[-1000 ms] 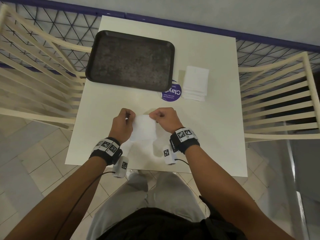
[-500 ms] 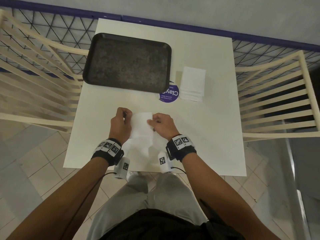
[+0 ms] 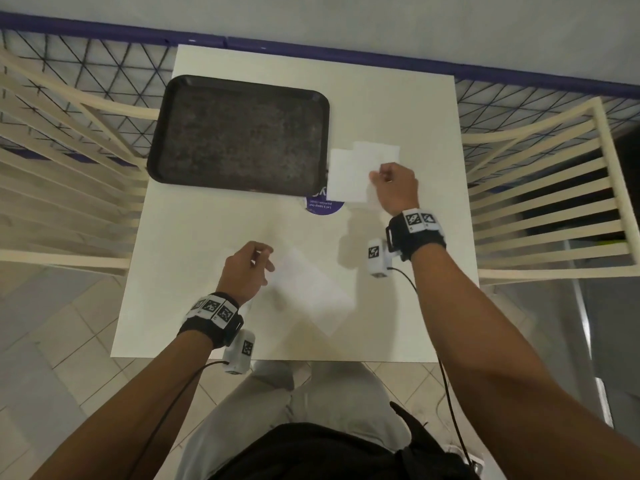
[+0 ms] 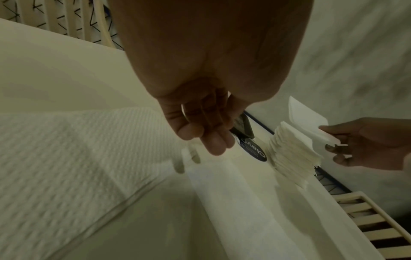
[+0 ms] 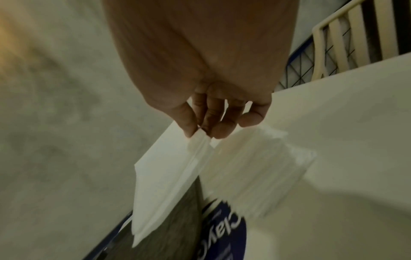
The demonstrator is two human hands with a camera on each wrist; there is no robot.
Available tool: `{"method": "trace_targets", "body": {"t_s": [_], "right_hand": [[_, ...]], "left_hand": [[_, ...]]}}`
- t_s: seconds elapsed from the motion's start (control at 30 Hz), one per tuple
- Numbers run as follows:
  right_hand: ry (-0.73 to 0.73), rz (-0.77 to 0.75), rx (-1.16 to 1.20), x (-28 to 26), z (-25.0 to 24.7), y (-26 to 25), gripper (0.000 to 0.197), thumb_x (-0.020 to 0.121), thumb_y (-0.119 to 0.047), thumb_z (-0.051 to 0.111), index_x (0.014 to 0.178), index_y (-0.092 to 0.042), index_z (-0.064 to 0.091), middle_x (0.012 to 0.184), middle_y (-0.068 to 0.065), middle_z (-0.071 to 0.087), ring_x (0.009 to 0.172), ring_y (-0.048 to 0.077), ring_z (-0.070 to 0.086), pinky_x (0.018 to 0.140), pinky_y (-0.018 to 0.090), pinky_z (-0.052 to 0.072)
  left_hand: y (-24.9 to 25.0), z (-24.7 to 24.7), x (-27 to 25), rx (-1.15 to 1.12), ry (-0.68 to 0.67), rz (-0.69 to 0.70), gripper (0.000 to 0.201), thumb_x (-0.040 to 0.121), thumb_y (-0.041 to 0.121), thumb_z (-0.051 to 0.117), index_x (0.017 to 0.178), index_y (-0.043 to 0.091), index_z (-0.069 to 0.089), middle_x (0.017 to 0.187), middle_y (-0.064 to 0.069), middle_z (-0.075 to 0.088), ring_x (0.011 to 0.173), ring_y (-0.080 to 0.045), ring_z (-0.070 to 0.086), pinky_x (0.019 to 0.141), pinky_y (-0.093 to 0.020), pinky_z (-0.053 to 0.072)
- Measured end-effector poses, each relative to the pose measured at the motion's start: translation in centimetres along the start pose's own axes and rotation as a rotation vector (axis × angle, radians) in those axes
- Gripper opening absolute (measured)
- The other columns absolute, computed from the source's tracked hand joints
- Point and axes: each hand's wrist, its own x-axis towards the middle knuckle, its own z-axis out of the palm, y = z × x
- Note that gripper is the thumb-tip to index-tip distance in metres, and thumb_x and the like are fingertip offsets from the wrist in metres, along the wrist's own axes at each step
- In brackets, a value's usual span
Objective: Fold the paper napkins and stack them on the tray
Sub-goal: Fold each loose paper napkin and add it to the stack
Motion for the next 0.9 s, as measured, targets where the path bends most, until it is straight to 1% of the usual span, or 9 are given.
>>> {"method": "trace_targets", "body": {"t_s": [0.1,0.2,0.33,0.43,0.57,0.63,0.73,0.83,0.9], "right_hand": [[0.019,0.044,-0.018,2.8,-1.2,0.5,0.027,0.095,-0.026,0.063,0.117,-0.010,0.068,0.112,0.006,0.071,0.102,0.018,0.062,0.082,0.014,0.035],[0.032,0.061,-0.028,4.5,-1.5,0.9,0.027,0.095,-0.026,0.063,0.118,-0.011,0.068,0.111,0.007,0.071,0.107,0.021,0.063,0.083,0.015,0.037],[0.049,0.070,-0.024,5.8,-1.5,1.5,0.027,0.095,-0.025,0.064,0.117,-0.011,0.068,0.108,0.007,0.072,0.105,0.021,0.064,0.084,0.017,0.040],[0.058,0.078,-0.027,6.2,-1.0,2.0,0.027,0.093,-0.027,0.065,0.116,-0.013,0.067,0.105,0.006,0.072,0.109,0.026,0.063,0.093,0.027,0.046],[0.131,0.082,0.007,5.5,-0.7,2.2,0.036,0.088,-0.032,0.069,0.121,-0.021,0.060,0.111,0.002,0.061,0.101,0.016,0.058,0.085,0.026,0.042],[0.211,0.041,0.009,4.6,-0.6,2.1,0.036,0.088,-0.028,0.068,0.122,-0.021,0.059,0.113,0.001,0.054,0.094,0.012,0.053,0.085,0.024,0.040],[0.306,-0.071,0.093,2.6,0.1,1.9,0.031,0.083,-0.018,0.065,0.114,-0.020,0.061,0.106,0.002,0.054,0.089,0.011,0.056,0.082,0.024,0.046],[0.337,-0.170,0.139,0.3,1.3,1.7,0.027,0.080,-0.012,0.063,0.106,-0.019,0.062,0.096,0.002,0.055,0.085,0.013,0.058,0.079,0.027,0.050],[0.329,-0.219,0.143,-1.4,2.3,1.5,0.026,0.079,-0.010,0.063,0.104,-0.019,0.063,0.091,0.000,0.055,0.085,0.015,0.057,0.080,0.029,0.049]], "left_hand": [[-0.5,0.6,0.4,0.026,-0.009,-0.020,0.014,0.104,0.020,0.053,0.107,0.022,0.066,0.084,0.004,0.075,0.067,-0.021,0.069,0.064,-0.030,0.056],[-1.2,1.1,1.0,0.079,-0.013,-0.015,0.013,0.101,0.016,0.056,0.106,0.021,0.068,0.090,0.003,0.073,0.075,-0.018,0.069,0.071,-0.037,0.060],[-1.4,2.0,1.7,0.206,0.025,0.044,0.010,0.098,0.015,0.063,0.106,0.016,0.067,0.099,-0.001,0.068,0.079,-0.015,0.065,0.080,-0.035,0.056],[-1.3,2.7,1.9,0.234,0.017,0.012,0.017,0.095,0.019,0.068,0.111,0.012,0.067,0.103,-0.004,0.063,0.083,-0.019,0.064,0.084,-0.036,0.056],[-1.3,3.3,2.3,0.272,-0.007,-0.055,0.030,0.088,0.026,0.078,0.113,0.015,0.064,0.104,-0.003,0.055,0.087,-0.021,0.061,0.086,-0.037,0.054],[-1.0,3.5,2.3,0.290,-0.015,-0.082,0.034,0.084,0.029,0.082,0.110,0.017,0.064,0.104,-0.002,0.052,0.088,-0.021,0.059,0.085,-0.035,0.051],[-0.7,3.8,2.3,0.307,-0.021,-0.084,0.031,0.082,0.028,0.084,0.104,0.016,0.065,0.103,-0.003,0.051,0.087,-0.022,0.058,0.084,-0.033,0.050],[-0.9,4.0,2.3,0.332,-0.018,-0.067,0.019,0.085,0.024,0.080,0.095,0.013,0.069,0.103,-0.001,0.051,0.089,-0.024,0.058,0.088,-0.038,0.050],[-0.9,4.0,2.1,0.346,-0.028,-0.047,0.014,0.088,0.022,0.077,0.095,0.012,0.070,0.104,-0.002,0.051,0.089,-0.024,0.057,0.091,-0.042,0.051]]}}
